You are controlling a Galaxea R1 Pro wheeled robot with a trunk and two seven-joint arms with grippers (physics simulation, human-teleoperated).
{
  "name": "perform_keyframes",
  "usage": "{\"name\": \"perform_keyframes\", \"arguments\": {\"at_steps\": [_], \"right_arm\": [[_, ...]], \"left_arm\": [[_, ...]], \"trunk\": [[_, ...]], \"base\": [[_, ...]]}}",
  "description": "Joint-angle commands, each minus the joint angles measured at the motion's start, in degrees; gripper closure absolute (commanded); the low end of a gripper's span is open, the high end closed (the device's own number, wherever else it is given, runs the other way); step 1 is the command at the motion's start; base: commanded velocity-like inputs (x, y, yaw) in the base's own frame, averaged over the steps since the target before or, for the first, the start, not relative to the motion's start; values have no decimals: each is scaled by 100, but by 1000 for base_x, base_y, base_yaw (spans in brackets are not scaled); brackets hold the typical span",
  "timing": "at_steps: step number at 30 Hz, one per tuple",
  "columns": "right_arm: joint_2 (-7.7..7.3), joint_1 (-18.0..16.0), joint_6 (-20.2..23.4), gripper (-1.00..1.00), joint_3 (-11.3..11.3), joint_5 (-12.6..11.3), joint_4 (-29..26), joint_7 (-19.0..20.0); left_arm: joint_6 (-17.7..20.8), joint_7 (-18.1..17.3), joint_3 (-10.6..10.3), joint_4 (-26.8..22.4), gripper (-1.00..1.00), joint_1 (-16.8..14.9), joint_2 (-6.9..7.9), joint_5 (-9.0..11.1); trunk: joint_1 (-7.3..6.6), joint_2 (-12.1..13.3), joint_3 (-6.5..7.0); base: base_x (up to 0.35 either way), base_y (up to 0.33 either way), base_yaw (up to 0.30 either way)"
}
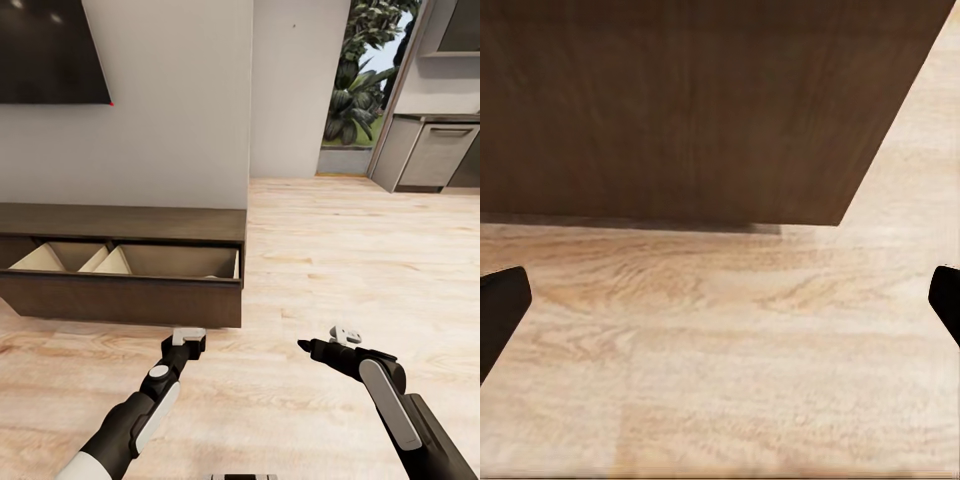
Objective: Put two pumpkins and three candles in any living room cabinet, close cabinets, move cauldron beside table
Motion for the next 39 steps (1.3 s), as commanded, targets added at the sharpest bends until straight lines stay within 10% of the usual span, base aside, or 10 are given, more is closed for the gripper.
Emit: {"name": "perform_keyframes", "arguments": {"at_steps": [1, 20, 39], "right_arm": [[-5, -4, 7, -100, 10, -57, -6, -60], [3, -4, -3, -100, 10, -56, 30, -62], [22, -4, -11, -100, 14, -56, 38, -68]], "left_arm": [[16, 58, -26, -10, -100, -4, 7, 50], [-284, 53, -18, 127, -100, -5, 34, 52], [-1039, 152, -10, 403, -100, 3, 33, 77]], "trunk": [[1, -4, -28], [50, -29, -449], [50, -29, -449]], "base": [[0, 0, 0], [0, 0, 0], [188, 10, 0]]}}
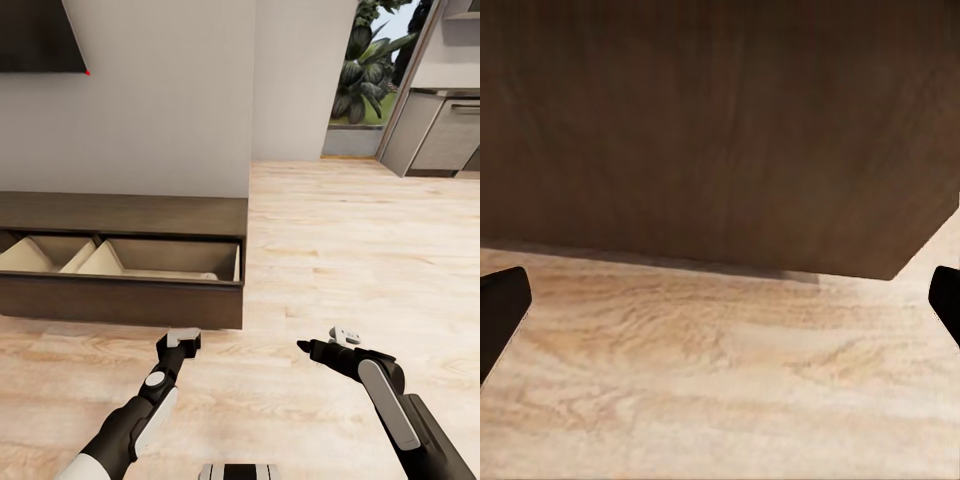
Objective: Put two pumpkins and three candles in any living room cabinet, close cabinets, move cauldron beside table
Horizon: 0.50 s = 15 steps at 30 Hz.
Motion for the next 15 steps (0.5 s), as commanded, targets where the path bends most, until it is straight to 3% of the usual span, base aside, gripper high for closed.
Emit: {"name": "perform_keyframes", "arguments": {"at_steps": [1, 15], "right_arm": [[-8, -4, 8, -100, 8, -56, -7, -60], [-13, -4, 8, -100, 8, -56, -7, -59]], "left_arm": [[21, 51, -28, -11, -100, -5, 8, 33], [20, 45, -28, -2, -100, -5, 15, 33]], "trunk": [[2, -2, -5], [2, -2, -5]], "base": [[332, 68, 0], [291, 48, 0]]}}
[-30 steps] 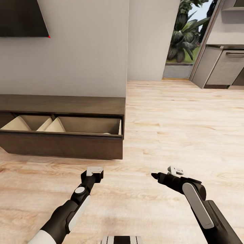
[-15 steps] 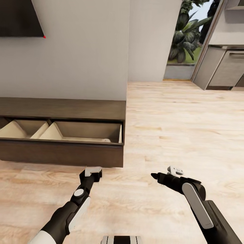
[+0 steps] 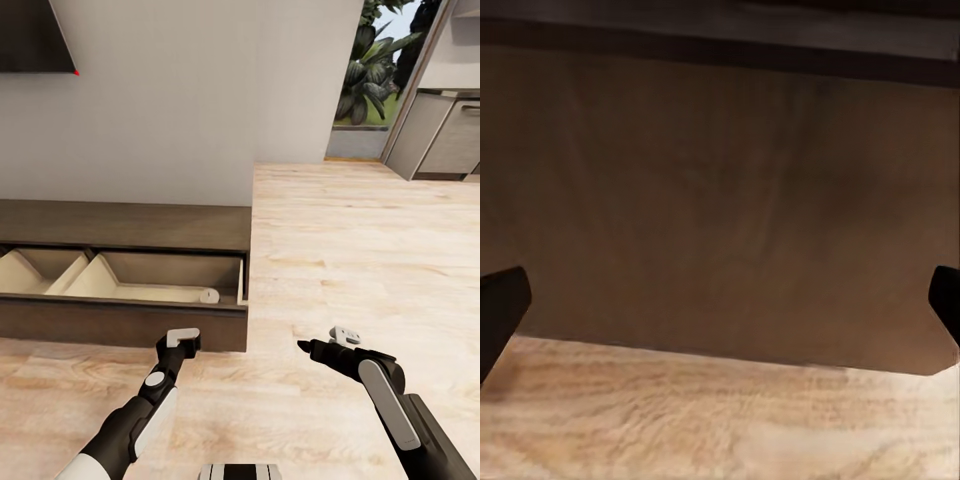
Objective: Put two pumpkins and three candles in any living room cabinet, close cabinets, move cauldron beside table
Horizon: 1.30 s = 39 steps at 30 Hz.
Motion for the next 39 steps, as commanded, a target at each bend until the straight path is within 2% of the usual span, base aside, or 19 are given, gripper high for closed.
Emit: {"name": "perform_keyframes", "arguments": {"at_steps": [1, 8, 30, 34, 39], "right_arm": [[-5, -4, 7, -100, 9, -56, -6, -59], [1, -4, 7, -100, 10, -56, -6, -61], [3, -4, 7, -100, 9, -56, -6, -62], [3, -4, 7, -100, 14, -56, -6, -62], [3, -4, 7, -100, 10, -56, -6, -61]], "left_arm": [[22, 50, -28, -11, -100, -4, 9, 33], [22, 51, -28, -11, -100, -6, 10, 33], [22, 10, -36, -11, -100, -4, 10, 30], [22, -29, -36, -11, -100, -4, 10, 12], [22, -38, -38, -11, -100, -4, 10, -1]], "trunk": [[1, -2, -5], [1, -2, -5], [1, -2, -5], [11, -7, -93], [16, -10, -138]], "base": [[185, 3, 0], [157, 1, 0], [25, 0, 0], [0, 0, 0], [0, 0, 0]]}}
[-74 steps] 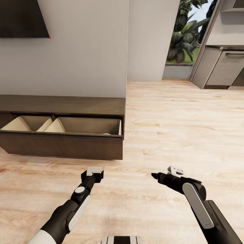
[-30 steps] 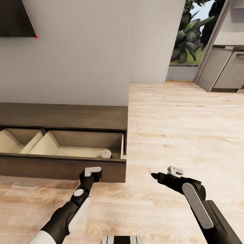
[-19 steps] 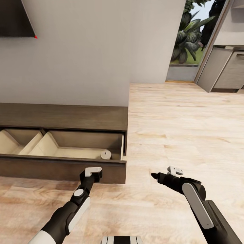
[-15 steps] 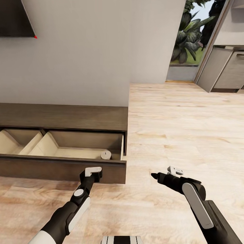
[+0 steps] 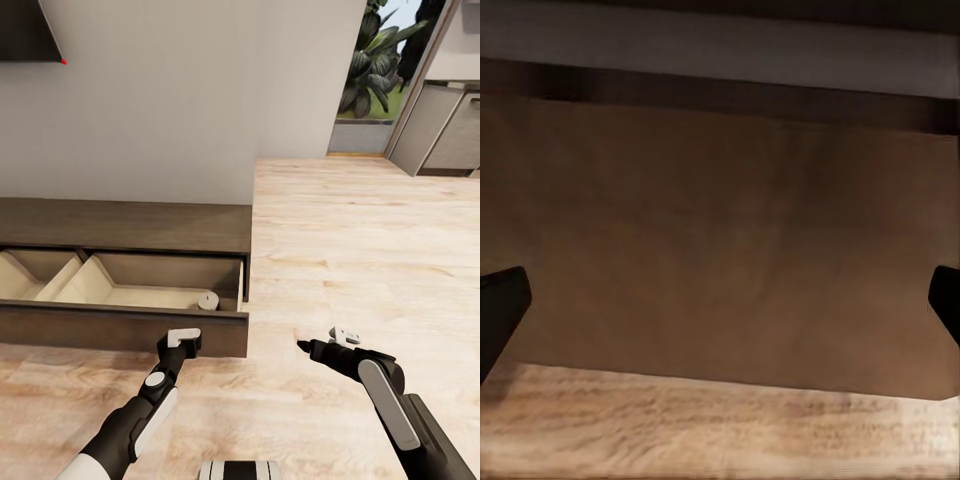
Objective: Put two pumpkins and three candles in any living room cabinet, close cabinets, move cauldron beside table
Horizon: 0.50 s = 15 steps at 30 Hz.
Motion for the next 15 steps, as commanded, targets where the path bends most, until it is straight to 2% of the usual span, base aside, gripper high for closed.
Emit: {"name": "perform_keyframes", "arguments": {"at_steps": [1, 7, 15], "right_arm": [[-5, -4, 7, -100, 10, -57, -6, -60], [-5, -4, 7, -100, 11, -57, -6, -60], [3, -4, 7, -100, 12, -57, -6, -60]], "left_arm": [[22, 48, -30, -11, -100, -5, 8, 33], [21, 37, -36, -11, -100, -5, 16, 32], [22, 40, -153, -11, -100, -5, 17, 29]], "trunk": [[1, -4, -27], [17, -12, -160], [17, -12, -160]], "base": [[0, 0, 0], [0, 0, 0], [0, 0, 0]]}}
